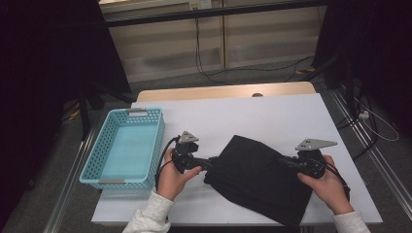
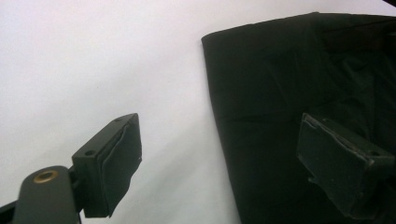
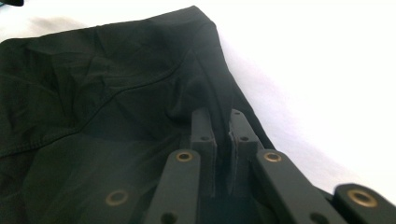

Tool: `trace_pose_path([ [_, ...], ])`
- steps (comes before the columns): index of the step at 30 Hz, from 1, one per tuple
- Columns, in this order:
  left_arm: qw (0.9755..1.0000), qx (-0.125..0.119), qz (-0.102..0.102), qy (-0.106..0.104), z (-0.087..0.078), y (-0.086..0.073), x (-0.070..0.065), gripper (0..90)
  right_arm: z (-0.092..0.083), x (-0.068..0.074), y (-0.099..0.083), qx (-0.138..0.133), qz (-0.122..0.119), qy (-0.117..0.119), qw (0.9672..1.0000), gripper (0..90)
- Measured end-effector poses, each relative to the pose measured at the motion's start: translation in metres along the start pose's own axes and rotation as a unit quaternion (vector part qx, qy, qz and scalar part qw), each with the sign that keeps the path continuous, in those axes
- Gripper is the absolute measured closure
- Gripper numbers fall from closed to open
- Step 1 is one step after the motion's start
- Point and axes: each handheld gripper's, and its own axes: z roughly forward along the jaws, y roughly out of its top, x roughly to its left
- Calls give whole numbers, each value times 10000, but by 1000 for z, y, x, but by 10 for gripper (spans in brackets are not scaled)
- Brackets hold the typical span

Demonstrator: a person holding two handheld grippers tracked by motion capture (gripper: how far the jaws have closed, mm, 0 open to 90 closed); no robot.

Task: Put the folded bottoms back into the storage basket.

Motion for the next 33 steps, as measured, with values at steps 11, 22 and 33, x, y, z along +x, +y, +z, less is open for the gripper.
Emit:
trace_pose_path([
  [11,10000,20,-2,-35,4,-1,-4,141,-9,-4,-5,15,46,-115,9999,835],
  [22,10000,10,66,-74,5,2,-6,141,-14,-8,-11,50,99,-205,9997,835],
  [33,9999,-25,76,-123,7,6,-9,143,-18,-8,-16,68,120,-243,9996,834],
])
